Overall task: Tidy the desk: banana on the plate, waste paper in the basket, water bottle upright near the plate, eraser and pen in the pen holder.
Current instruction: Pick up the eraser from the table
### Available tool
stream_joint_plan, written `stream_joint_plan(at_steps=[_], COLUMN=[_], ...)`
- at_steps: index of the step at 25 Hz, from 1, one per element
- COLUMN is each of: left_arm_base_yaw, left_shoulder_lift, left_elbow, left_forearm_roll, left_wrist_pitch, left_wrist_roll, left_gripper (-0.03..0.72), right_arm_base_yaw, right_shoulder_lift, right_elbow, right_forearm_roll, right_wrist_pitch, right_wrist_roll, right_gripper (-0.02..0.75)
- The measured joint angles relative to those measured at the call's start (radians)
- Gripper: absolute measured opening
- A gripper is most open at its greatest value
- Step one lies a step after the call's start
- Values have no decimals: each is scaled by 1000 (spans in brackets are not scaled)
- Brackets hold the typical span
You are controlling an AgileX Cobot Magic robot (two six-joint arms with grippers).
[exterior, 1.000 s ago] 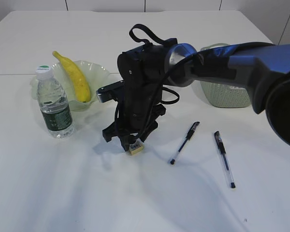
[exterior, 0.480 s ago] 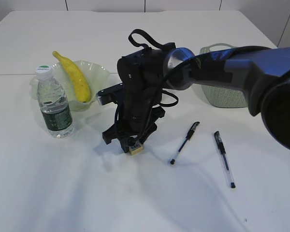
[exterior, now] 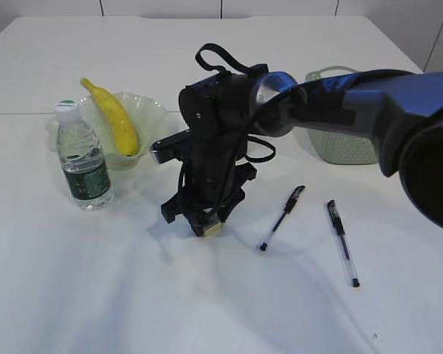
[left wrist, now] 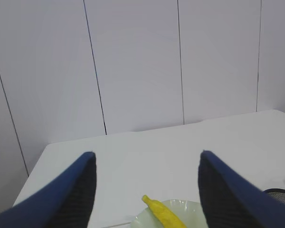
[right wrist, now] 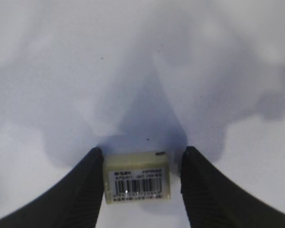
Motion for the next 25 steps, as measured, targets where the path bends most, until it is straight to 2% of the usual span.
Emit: stream_joint_plan(at_steps=[6,12,25], left_arm_base_yaw=[0,0,0], left_shoulder_lift=[0,0,0], left_elbow=[0,0,0], left_forearm_roll=[0,0,0], left_wrist_pitch=[0,0,0], left_wrist_roll=[0,0,0], left_gripper=[475,475,475], right_arm_base_yaw=[0,0,0], right_shoulder_lift=[0,0,0], right_elbow=[0,-2,-31], right_forearm_roll=[-16,-17,-21], right_wrist_pitch=[0,12,128], right_wrist_roll=[0,0,0], right_gripper=[384,293,287])
